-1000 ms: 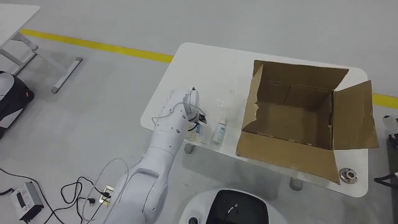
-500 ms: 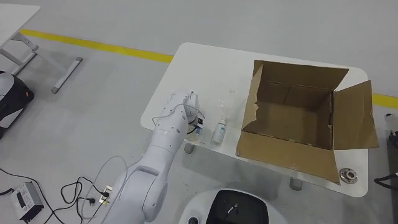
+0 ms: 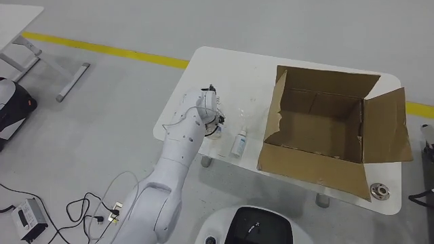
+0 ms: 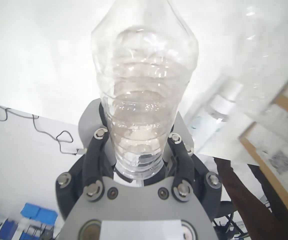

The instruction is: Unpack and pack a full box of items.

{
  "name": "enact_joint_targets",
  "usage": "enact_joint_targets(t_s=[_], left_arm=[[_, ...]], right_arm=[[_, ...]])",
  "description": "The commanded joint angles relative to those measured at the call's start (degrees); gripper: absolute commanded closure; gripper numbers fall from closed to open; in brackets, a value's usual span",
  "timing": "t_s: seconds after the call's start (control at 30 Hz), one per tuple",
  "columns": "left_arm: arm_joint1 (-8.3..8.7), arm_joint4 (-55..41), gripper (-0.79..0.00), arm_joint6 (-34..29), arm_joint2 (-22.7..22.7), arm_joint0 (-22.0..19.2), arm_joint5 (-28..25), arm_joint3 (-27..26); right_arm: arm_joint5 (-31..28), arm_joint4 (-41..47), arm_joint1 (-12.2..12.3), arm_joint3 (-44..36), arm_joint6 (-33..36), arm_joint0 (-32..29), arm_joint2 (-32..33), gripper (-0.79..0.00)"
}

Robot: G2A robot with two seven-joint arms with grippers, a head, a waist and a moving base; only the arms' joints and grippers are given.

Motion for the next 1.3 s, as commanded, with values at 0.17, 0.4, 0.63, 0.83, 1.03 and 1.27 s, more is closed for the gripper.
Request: enact_joint_targets(t_s=[0.17, 0.4, 0.63, 0.83, 1.03, 1.27], left_arm=[[0.04, -9.93, 0.000, -5.73, -1.71, 4.40, 1.67, -31.86], [0.05, -19.50, 0.000, -8.77, -0.56, 4.79, 1.09, -45.81], [0.05, -19.50, 0.000, -8.77, -0.56, 4.79, 1.09, -45.81], [0.05, -19.50, 0.000, -8.77, -0.56, 4.79, 1.09, -45.81], [0.14, -24.49, 0.000, -4.59, 1.42, 6.33, -1.19, -47.67], [-0.62, -31.79, 0.000, 0.02, 11.40, -0.06, -5.60, -36.97]], right_arm=[[-0.32, 0.02, -0.04, 0.20, -0.19, 0.12, -0.11, -0.576], [-0.55, 0.08, -0.11, 0.44, -0.44, -0.11, -0.28, -0.520], [-1.00, 0.23, -0.16, 0.62, -0.79, -0.75, -0.03, 0.000], [-2.32, -0.83, -0.16, 0.65, -1.60, -0.57, -0.09, 0.000], [-3.43, -2.45, -0.13, 0.37, -2.03, -0.45, -0.16, 0.000], [-3.57, -2.25, -0.10, 0.44, -2.66, -0.65, 1.42, 0.000]])
